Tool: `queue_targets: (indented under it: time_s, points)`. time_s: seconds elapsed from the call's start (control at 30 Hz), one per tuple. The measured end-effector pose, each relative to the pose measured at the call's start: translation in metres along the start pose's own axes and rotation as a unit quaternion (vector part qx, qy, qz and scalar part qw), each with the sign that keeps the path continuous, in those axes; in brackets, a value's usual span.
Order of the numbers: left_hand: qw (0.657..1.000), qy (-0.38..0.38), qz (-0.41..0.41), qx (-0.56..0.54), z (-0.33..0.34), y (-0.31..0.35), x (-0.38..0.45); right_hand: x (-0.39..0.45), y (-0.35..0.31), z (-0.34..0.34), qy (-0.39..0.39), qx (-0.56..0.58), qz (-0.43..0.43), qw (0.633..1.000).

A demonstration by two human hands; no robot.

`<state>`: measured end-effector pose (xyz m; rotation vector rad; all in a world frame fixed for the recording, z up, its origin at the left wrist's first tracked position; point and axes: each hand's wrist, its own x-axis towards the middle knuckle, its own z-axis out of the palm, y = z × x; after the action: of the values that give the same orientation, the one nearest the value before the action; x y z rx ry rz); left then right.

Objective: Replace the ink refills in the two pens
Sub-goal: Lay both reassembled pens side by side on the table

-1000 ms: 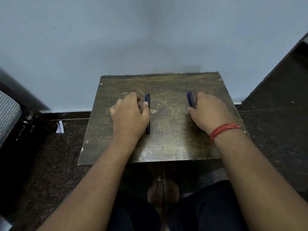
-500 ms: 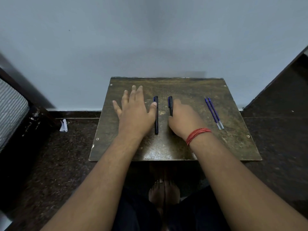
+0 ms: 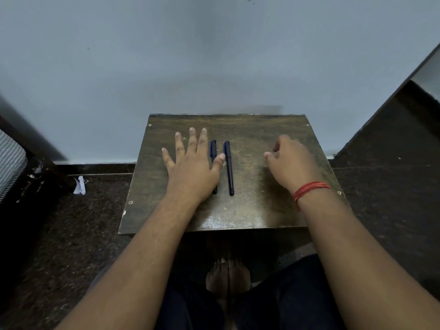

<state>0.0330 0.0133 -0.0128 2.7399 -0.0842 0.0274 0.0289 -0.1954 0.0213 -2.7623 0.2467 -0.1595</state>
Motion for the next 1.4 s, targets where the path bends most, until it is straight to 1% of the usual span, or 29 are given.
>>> queue_targets:
  time_s: [0.1, 0.2, 0.33, 0.53, 0.8, 1.4]
  points:
    - [1.000, -0.005, 0.011, -0.002, 0.003, 0.003, 0.000, 0.003, 0.031, -0.014, 0.015, -0.018, 0.058, 0.998]
    - [1.000, -0.008, 0.012, -0.002, 0.004, 0.004, 0.000, 0.002, 0.040, -0.013, -0.018, -0.030, 0.091, 0.995]
    - [1.000, -0.014, 0.011, -0.003, 0.006, 0.003, -0.001, 0.001, 0.035, -0.002, -0.043, -0.048, 0.088, 0.994]
    - [1.000, -0.012, 0.005, -0.009, 0.007, 0.001, 0.001, 0.002, 0.009, 0.014, -0.073, -0.033, 0.066, 0.995]
    - [1.000, -0.011, 0.002, -0.017, 0.010, 0.002, 0.001, -0.006, -0.016, 0.027, -0.073, -0.041, 0.027, 0.996]
    - [1.000, -0.009, 0.005, -0.020, 0.015, 0.001, 0.001, -0.006, -0.017, 0.024, -0.085, -0.012, 0.029, 0.996]
